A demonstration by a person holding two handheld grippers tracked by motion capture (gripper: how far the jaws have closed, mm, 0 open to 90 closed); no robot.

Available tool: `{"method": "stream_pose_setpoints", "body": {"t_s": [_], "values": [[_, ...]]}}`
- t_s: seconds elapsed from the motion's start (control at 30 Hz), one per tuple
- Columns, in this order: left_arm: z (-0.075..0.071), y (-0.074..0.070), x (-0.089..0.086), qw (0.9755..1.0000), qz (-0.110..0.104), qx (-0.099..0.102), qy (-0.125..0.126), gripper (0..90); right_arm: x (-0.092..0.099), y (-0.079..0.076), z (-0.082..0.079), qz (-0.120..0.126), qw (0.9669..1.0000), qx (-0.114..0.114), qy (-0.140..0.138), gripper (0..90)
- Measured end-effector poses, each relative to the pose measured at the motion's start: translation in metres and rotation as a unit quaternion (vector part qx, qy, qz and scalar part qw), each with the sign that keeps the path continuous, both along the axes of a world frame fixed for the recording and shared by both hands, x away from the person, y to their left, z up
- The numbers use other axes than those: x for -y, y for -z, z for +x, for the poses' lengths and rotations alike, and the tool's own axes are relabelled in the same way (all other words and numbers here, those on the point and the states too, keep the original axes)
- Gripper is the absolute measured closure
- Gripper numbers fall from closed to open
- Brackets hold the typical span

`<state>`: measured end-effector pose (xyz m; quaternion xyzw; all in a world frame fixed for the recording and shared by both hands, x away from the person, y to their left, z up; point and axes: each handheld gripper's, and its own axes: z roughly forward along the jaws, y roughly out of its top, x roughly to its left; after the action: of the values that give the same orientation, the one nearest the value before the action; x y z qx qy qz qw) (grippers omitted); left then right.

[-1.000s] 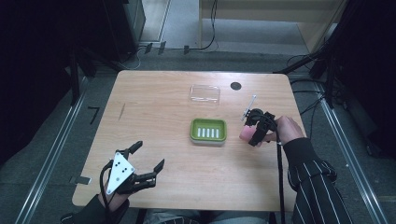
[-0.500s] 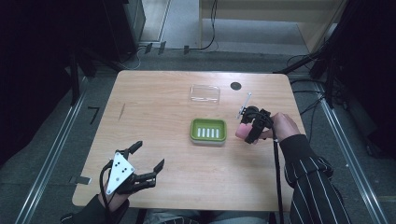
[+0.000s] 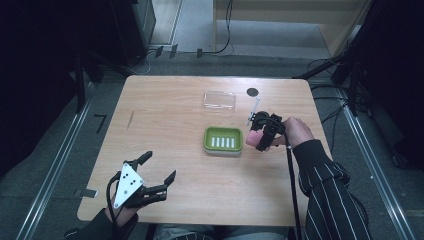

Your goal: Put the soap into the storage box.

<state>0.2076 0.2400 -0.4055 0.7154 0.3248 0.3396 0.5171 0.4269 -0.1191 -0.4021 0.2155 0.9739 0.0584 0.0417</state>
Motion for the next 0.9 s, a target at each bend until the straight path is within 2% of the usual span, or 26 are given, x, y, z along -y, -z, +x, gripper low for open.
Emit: {"method": "stream_pose_setpoints", "body": {"t_s": [0.37,0.9], "values": [[0.0,0.0,0.0,1.0,0.0,0.001,0.0,13.6,-0.013,-0.003,0.002,-0.001,0.9995,0.009,-0.032,39.2],[-0.001,0.0,-0.001,1.0,0.0,0.001,-0.001,13.6,-0.025,-0.01,0.008,0.0,0.9983,0.016,-0.056,39.2]]}}
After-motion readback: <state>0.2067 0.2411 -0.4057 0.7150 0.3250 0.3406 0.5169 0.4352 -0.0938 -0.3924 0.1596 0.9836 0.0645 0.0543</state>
